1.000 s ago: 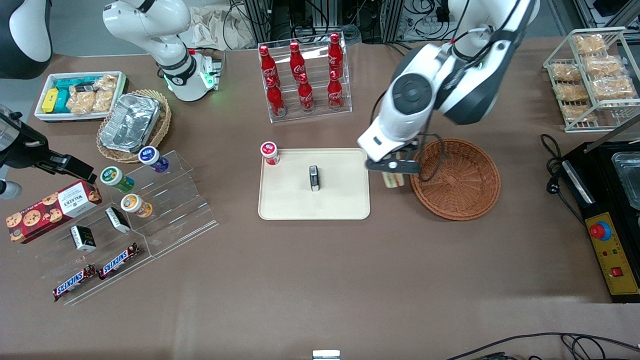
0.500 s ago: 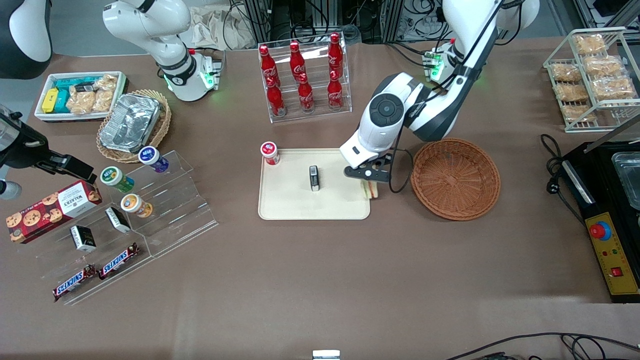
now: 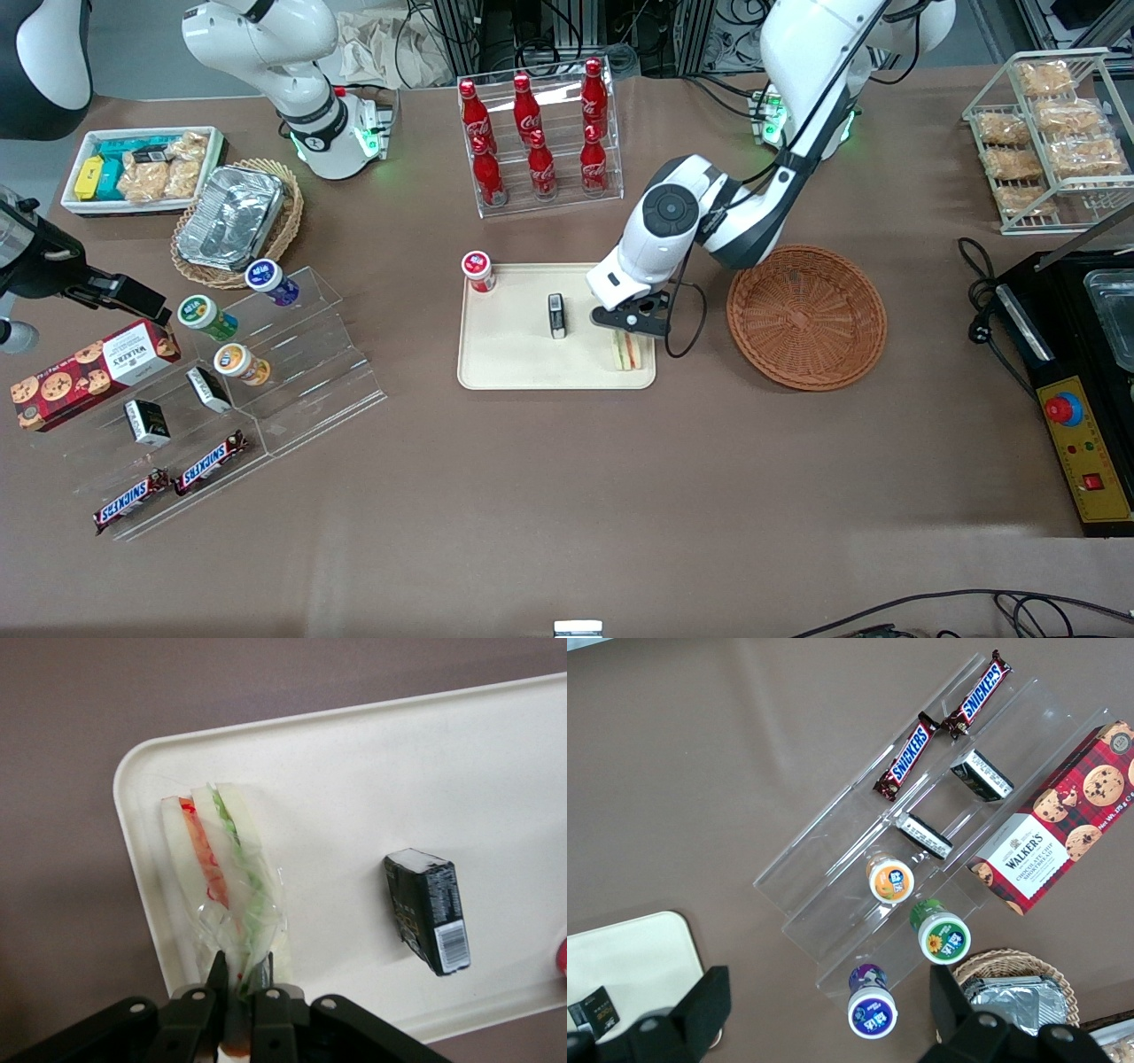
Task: Place sandwich from basket to tray
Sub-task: 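Open the left gripper to release the sandwich onto the tray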
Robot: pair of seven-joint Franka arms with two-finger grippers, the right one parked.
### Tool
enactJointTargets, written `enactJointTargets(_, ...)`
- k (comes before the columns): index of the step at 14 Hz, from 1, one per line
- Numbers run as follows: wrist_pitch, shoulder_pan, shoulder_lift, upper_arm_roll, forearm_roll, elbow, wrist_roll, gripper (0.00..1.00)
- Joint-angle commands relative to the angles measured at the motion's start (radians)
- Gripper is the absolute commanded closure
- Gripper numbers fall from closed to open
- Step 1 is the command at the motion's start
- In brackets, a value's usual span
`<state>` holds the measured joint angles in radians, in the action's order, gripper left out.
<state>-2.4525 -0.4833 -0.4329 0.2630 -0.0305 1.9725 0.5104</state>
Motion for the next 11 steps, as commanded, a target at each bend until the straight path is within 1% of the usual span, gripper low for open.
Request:
enactJointTargets(1,-0.017,-0.009,-0.007,-0.007,0.001,-0.006,0.007,0.01)
enactJointTargets(3,0.006,-0.002,0.017,-0.010,0.006,-0.011,0.020,0.00)
enactJointTargets(4,0.059,0.003,0.049,-0.014,0.006,-0.017,0.020,0.00)
enactJointTargets(5,0.163,0.021,0.080,-0.021,0.006,-0.039,0.013,0.00)
enactJointTargets(7,0.371,0.086,0.124,-0.025,0.007,-0.118,-0.003,0.01)
enactJointTargets(8,0.441,0.125,0.150,-0.022,0.003,-0.142,-0.028,0.01)
enactJointTargets(11,0.530,0.208,0.246,-0.037,0.012,-0.156,-0.097,0.01)
